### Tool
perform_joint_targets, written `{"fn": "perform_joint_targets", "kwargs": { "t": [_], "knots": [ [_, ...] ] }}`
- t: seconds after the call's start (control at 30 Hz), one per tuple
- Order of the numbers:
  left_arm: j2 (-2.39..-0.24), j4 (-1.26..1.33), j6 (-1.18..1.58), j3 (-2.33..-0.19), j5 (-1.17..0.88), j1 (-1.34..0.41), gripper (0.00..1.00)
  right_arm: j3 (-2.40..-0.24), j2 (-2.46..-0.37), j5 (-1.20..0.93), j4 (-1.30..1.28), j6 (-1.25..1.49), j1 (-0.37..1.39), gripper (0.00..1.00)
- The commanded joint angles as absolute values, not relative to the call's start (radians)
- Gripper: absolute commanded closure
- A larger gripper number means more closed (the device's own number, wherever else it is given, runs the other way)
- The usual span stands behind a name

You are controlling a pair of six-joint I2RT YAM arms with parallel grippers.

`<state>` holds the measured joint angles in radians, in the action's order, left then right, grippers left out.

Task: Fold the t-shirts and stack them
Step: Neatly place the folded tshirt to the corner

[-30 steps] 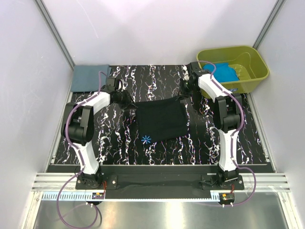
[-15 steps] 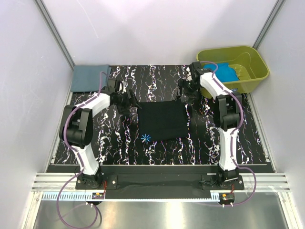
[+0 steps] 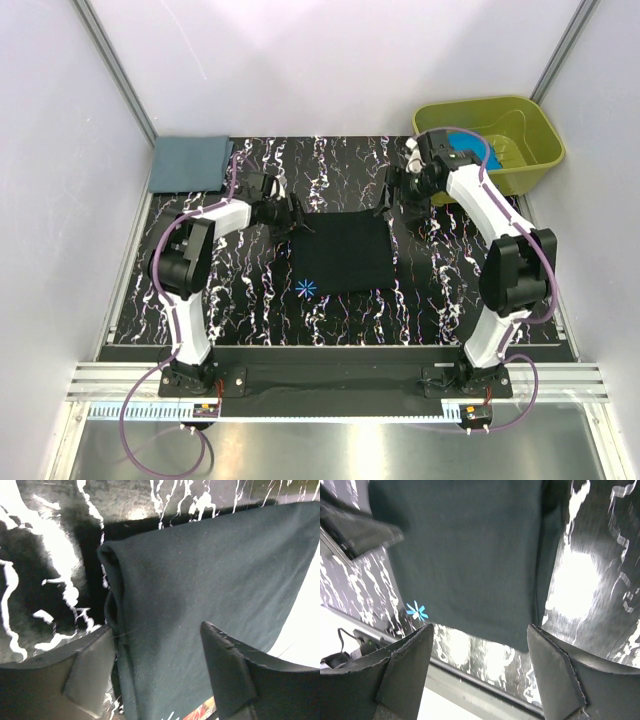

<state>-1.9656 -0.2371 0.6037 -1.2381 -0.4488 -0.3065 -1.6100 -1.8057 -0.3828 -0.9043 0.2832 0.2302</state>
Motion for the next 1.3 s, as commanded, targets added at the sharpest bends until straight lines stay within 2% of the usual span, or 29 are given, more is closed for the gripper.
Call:
{"fn": "perform_joint_targets", "kwargs": {
  "t": [0.0, 0.1, 0.13, 0.17, 0.27, 0.43, 0.6, 0.7, 0.87, 1.27],
  "knots": [
    [-2.016, -0.21, 0.604, -1.229, -0.439, -0.319, 0.32, -1.522, -1.74, -0.408, -0.876, 0.29, 0.238, 0.18],
    [-2.01, -0.199, 0.607, -1.197, -0.423, -0.319, 0.37, -1.471, -1.706, -0.42, -0.862, 0.288, 0.238, 0.17],
    [-2.011, -0.196, 0.607, -1.184, -0.417, -0.319, 0.41, -1.463, -1.7, -0.423, -0.858, 0.287, 0.238, 0.17],
    [-2.013, -0.196, 0.606, -1.181, -0.417, -0.319, 0.48, -1.454, -1.691, -0.428, -0.854, 0.285, 0.238, 0.17],
    [-2.008, -0.198, 0.601, -1.17, -0.411, -0.319, 0.56, -1.425, -1.677, -0.452, -0.848, 0.284, 0.239, 0.17],
    [-1.982, -0.213, 0.578, -1.161, -0.387, -0.318, 0.51, -1.378, -1.651, -0.46, -0.83, 0.264, 0.305, 0.14],
    [-1.985, -0.222, 0.574, -1.177, -0.403, -0.316, 0.56, -1.336, -1.625, -0.416, -0.819, 0.277, 0.408, 0.13],
    [-2.022, -0.213, 0.577, -1.206, -0.434, -0.316, 0.66, -1.303, -1.583, -0.425, -0.798, 0.322, 0.425, 0.13],
    [-2.056, -0.204, 0.568, -1.239, -0.443, -0.316, 1.0, -1.253, -1.476, -0.407, -0.799, 0.353, 0.426, 0.13],
    [-1.821, -0.454, 0.46, -1.255, -0.209, -0.316, 1.0, -1.146, -1.279, -0.336, -0.861, 0.391, 0.426, 0.13]
  ]
}}
